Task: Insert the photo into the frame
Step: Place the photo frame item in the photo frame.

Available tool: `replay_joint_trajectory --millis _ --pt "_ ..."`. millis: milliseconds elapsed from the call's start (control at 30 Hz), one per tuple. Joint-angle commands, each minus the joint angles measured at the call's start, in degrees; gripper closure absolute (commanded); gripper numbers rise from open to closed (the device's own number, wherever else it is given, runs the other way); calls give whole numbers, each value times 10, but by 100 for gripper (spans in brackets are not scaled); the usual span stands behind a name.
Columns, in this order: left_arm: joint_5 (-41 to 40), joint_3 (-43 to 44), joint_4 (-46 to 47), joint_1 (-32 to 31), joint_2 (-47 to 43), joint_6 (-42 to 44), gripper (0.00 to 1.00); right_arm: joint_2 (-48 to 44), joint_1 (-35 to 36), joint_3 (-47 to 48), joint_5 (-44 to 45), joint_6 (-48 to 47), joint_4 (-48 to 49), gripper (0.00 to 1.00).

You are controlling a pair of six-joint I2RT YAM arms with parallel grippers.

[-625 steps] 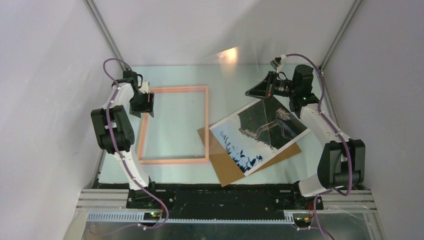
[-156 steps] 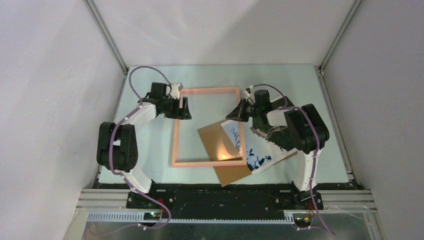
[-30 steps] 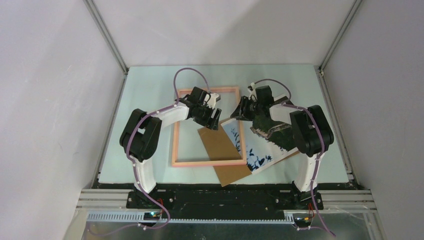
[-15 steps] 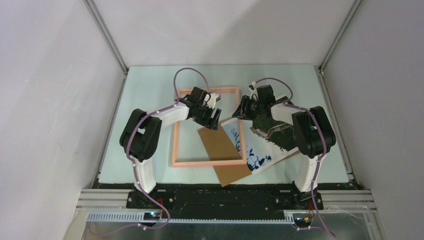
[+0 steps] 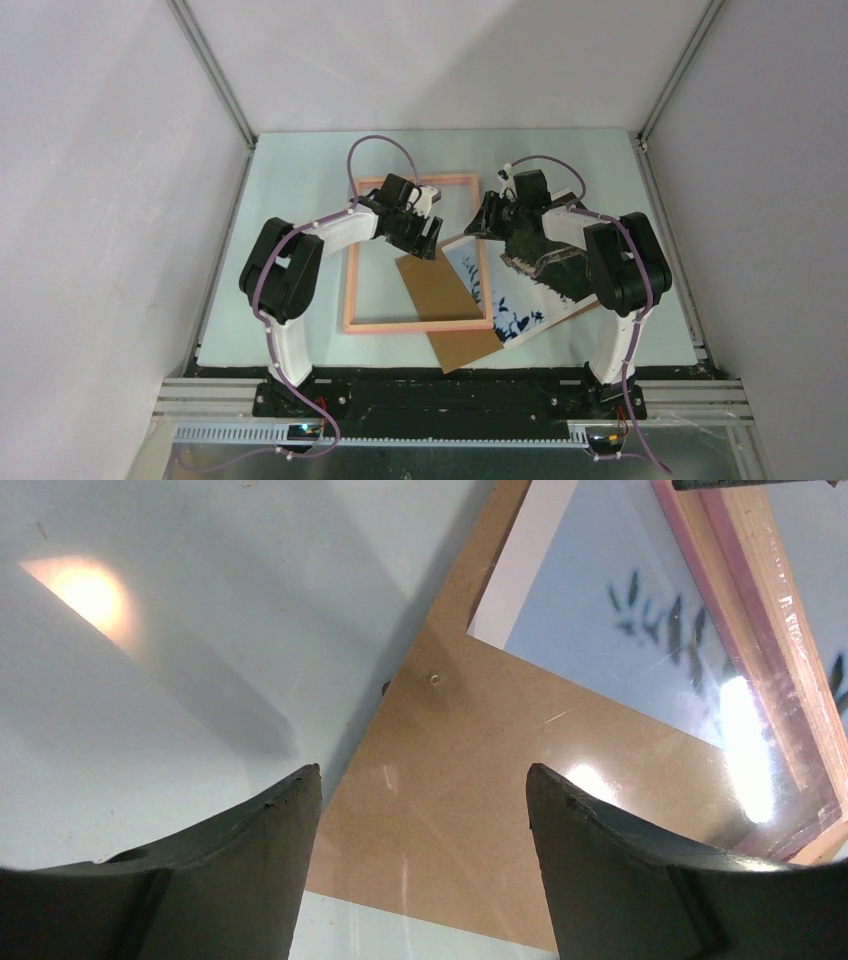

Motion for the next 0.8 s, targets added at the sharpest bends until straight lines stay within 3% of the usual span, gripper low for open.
replay_joint_trajectory --millis 0,367,767 --pt "-4 -2 11 -3 -7 7 20 -10 4 15 -21 1 23 54" --pt "-3 -1 12 -3 -9 6 20 6 8 16 -52 11 42 56" --pt "1 -5 12 -3 -19 6 20 35 -15 -2 -158 64 150 63"
